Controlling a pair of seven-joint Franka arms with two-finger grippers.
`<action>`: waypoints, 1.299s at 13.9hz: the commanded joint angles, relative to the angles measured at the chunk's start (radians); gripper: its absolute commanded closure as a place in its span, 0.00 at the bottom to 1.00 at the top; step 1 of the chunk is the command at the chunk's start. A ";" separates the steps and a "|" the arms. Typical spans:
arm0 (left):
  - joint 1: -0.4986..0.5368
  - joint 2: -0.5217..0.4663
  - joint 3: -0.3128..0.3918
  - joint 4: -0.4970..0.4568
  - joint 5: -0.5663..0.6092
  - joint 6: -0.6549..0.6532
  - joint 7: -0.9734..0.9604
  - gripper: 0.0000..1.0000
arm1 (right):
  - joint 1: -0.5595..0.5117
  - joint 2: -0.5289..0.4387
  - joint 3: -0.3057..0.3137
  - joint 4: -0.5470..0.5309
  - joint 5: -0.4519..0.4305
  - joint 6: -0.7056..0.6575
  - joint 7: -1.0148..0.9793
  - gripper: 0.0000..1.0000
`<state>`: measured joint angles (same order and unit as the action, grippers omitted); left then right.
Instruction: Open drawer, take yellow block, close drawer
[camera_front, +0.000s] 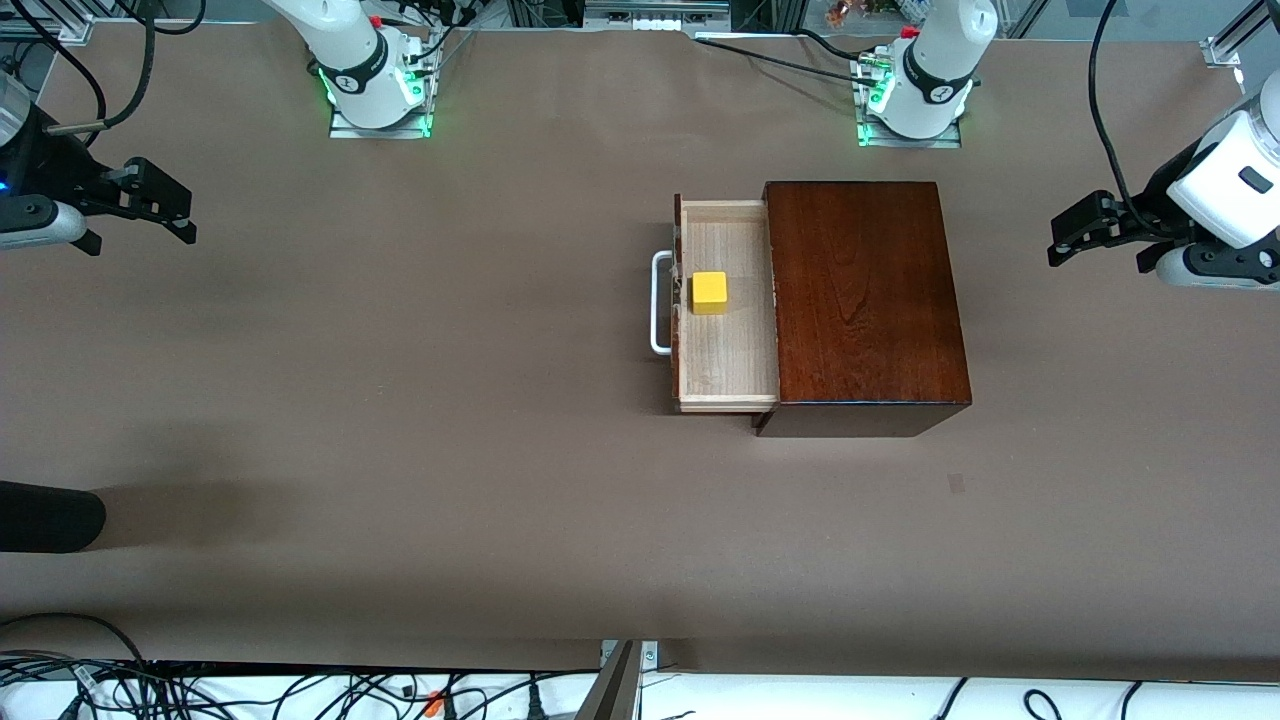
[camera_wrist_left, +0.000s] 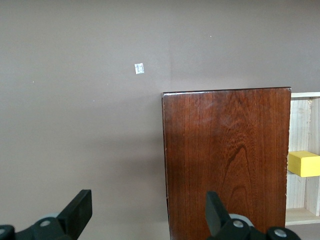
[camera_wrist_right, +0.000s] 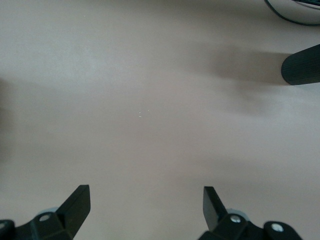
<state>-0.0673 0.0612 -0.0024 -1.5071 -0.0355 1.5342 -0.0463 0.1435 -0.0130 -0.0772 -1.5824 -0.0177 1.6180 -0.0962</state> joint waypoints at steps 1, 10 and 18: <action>0.006 -0.007 -0.004 -0.011 -0.024 0.007 0.013 0.00 | -0.009 0.001 0.005 0.007 -0.001 -0.004 0.000 0.00; 0.004 -0.007 -0.019 -0.010 -0.023 0.007 0.025 0.00 | -0.009 0.001 0.005 0.007 -0.001 -0.004 0.000 0.00; 0.004 -0.007 -0.025 -0.008 -0.023 0.011 0.025 0.00 | 0.030 0.054 0.023 0.009 0.004 0.037 0.003 0.00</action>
<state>-0.0675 0.0612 -0.0227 -1.5086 -0.0355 1.5342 -0.0458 0.1483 0.0097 -0.0699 -1.5834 -0.0160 1.6470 -0.0970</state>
